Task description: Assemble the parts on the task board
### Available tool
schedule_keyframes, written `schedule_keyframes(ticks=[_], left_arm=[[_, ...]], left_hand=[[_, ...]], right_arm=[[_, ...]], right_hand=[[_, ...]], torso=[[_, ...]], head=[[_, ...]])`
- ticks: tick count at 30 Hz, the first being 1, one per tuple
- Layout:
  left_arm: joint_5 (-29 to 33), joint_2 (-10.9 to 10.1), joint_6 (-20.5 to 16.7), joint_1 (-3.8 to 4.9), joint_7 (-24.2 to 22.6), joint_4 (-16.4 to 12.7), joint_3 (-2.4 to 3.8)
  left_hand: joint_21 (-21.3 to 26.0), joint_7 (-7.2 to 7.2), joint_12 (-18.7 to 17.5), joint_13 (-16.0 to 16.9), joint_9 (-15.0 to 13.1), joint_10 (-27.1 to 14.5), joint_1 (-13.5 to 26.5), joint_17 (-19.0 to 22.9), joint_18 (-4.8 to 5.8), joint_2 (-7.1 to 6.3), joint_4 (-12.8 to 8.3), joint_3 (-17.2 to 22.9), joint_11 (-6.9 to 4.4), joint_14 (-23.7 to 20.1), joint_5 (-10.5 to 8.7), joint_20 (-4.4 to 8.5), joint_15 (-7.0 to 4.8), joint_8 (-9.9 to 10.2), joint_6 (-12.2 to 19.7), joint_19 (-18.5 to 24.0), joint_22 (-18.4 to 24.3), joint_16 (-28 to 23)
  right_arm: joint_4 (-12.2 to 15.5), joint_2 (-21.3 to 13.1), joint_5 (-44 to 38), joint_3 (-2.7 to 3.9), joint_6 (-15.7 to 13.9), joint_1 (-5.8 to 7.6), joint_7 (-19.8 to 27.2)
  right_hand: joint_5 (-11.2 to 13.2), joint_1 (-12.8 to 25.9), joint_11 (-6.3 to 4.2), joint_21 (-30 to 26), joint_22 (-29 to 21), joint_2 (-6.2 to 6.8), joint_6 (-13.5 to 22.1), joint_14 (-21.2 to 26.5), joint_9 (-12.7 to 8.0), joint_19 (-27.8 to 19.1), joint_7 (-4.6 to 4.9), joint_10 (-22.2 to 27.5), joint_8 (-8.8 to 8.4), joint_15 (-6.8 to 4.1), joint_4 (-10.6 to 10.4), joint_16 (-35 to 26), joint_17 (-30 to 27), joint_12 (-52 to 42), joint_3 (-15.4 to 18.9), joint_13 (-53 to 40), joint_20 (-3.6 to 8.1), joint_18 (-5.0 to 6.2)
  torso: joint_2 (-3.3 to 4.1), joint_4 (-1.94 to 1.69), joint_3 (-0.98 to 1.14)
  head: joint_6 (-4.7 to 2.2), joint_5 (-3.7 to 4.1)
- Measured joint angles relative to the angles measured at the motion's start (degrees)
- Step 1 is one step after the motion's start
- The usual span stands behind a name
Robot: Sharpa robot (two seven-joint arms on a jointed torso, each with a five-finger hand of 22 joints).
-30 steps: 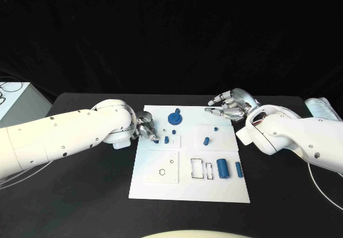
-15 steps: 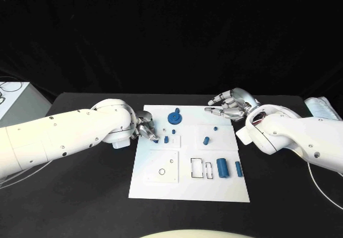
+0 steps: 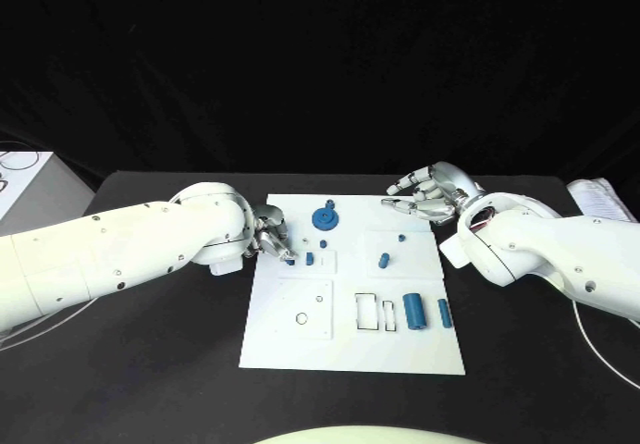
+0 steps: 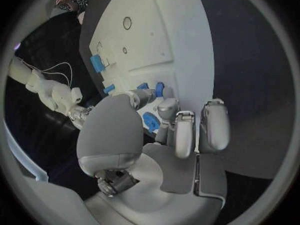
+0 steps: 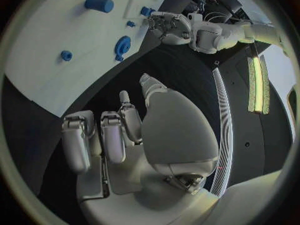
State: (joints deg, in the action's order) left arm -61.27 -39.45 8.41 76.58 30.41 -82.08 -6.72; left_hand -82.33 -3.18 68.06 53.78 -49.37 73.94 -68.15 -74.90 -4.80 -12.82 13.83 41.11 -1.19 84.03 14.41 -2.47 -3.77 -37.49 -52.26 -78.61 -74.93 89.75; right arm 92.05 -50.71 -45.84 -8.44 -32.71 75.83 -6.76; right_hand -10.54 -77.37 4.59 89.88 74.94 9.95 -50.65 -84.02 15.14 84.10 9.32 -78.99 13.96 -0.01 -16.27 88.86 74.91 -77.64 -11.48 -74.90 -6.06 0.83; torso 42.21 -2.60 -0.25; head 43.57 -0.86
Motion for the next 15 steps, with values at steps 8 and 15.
schedule_keyframes(ticks=[8,15], left_arm=[[-0.3,0.2,0.2,0.00,0.0,0.2,-0.03],[-0.4,0.3,0.3,-0.02,0.0,0.4,-0.07]], left_hand=[[0.0,0.03,-0.1,-0.3,-1.7,0.0,0.0,0.0,0.00,0.00,0.0,0.0,0.01,0.0,-0.03,0.00,0.00,0.0,-0.2,0.0,0.1,0.0],[0.0,0.04,-0.4,-0.6,-2.1,0.0,1.2,0.0,0.01,0.64,0.2,0.2,0.01,0.0,-0.10,0.00,0.00,-0.3,-0.2,0.0,0.4,0.0]], right_arm=[[0.0,-0.1,0.0,0.00,0.0,0.00,0.0],[0.1,-0.1,0.0,0.00,0.0,0.00,0.0]], right_hand=[[0.0,0.0,0.00,0.0,0.0,0.00,0.0,0.0,0.0,0.0,0.00,0.0,0.00,0.00,0.0,0.0,0.0,0.0,0.0,0.0,0.00,0.00],[0.0,0.0,0.00,0.0,0.0,0.00,0.0,0.0,0.0,0.0,0.00,0.0,-0.01,0.00,0.0,-0.2,0.0,0.2,0.0,0.0,0.00,0.00]], torso=[[-0.01,0.01,0.02],[-0.06,0.01,0.02]], head=[[0.12,0.04],[0.17,0.13]])
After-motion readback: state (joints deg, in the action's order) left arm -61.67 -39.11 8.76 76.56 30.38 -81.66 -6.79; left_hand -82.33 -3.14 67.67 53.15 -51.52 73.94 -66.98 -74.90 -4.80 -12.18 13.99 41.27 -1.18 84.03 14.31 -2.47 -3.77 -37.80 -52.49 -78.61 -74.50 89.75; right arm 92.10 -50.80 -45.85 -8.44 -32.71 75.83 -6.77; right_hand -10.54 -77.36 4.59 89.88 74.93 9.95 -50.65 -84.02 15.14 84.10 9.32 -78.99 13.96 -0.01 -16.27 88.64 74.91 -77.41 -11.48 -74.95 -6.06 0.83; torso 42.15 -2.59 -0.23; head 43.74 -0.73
